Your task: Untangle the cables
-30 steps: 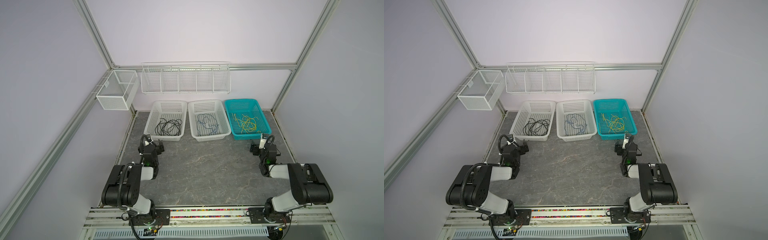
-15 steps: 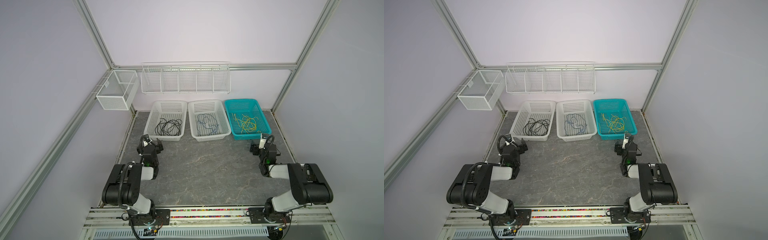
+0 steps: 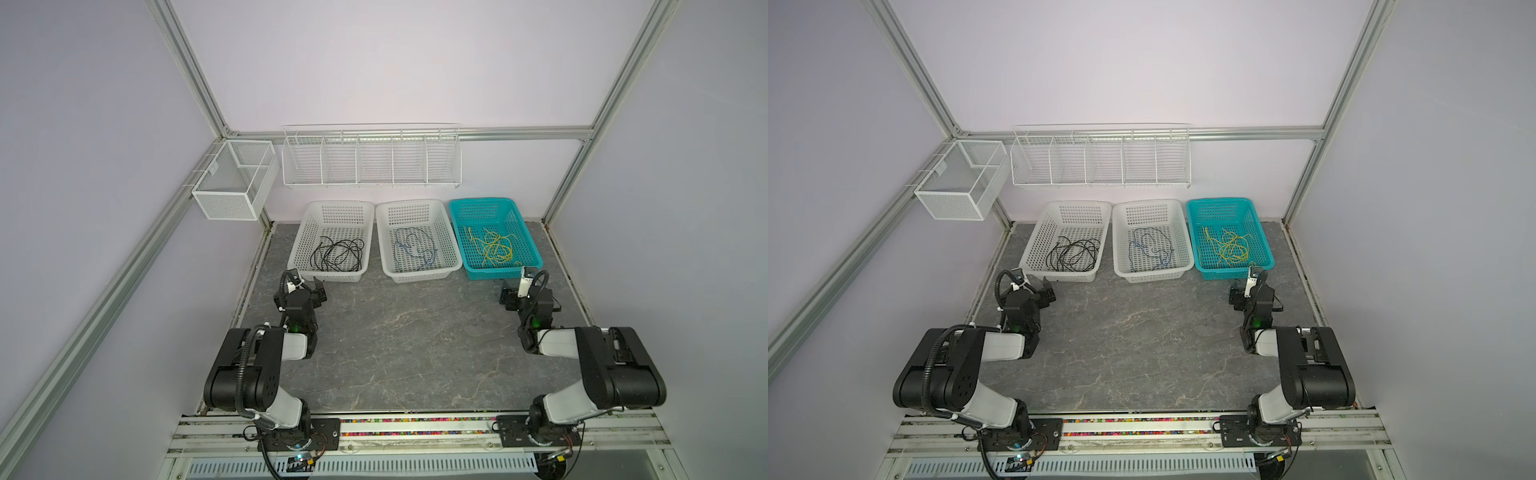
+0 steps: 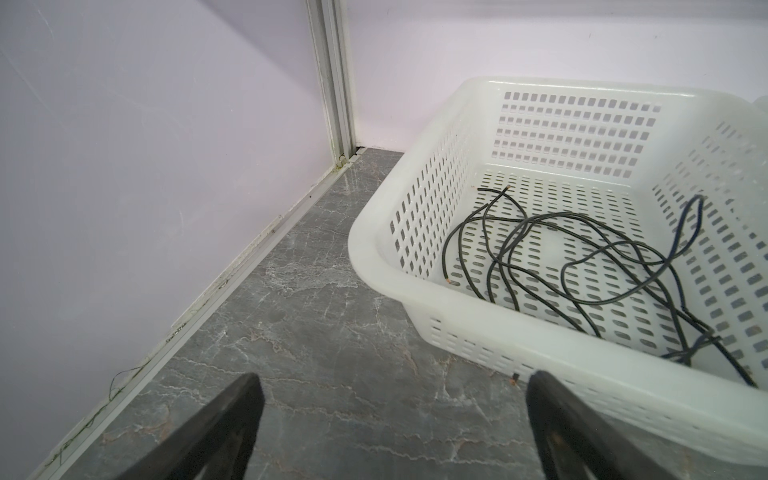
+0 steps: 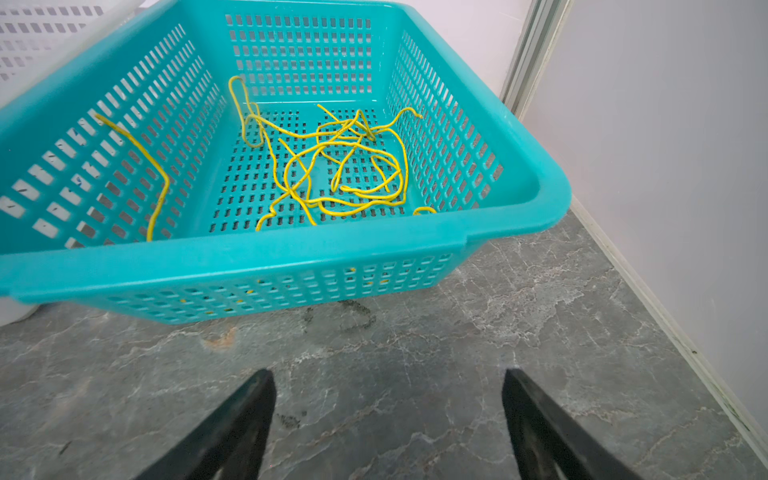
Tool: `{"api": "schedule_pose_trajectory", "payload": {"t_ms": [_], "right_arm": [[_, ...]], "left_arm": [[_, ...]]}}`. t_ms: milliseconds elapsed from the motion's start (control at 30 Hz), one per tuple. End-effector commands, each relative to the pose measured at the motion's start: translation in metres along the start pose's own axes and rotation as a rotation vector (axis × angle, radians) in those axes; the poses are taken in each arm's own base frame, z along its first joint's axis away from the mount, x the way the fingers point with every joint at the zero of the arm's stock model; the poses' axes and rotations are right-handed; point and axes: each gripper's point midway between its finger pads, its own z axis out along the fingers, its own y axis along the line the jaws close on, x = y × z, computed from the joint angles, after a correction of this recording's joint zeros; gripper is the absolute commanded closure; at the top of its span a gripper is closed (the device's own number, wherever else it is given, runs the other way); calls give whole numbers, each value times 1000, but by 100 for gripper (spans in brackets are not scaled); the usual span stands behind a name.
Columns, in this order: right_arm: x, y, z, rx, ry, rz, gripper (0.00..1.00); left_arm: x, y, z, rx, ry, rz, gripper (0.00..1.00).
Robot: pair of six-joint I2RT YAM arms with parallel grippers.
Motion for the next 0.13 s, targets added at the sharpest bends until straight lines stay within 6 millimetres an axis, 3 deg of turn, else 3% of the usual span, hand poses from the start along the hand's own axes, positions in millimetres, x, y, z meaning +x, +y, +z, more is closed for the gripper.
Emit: {"api": "schedule_pose_trajectory", "payload": {"t_ms": [0, 100], "right_arm": [[-3, 3, 0, -11, -17, -16, 12], [-4, 3, -1, -11, -20, -16, 12]], "left_arm": [[-4, 0, 4, -8, -8, 1, 1], [-5, -1, 4, -8, -11, 0, 0]]}}
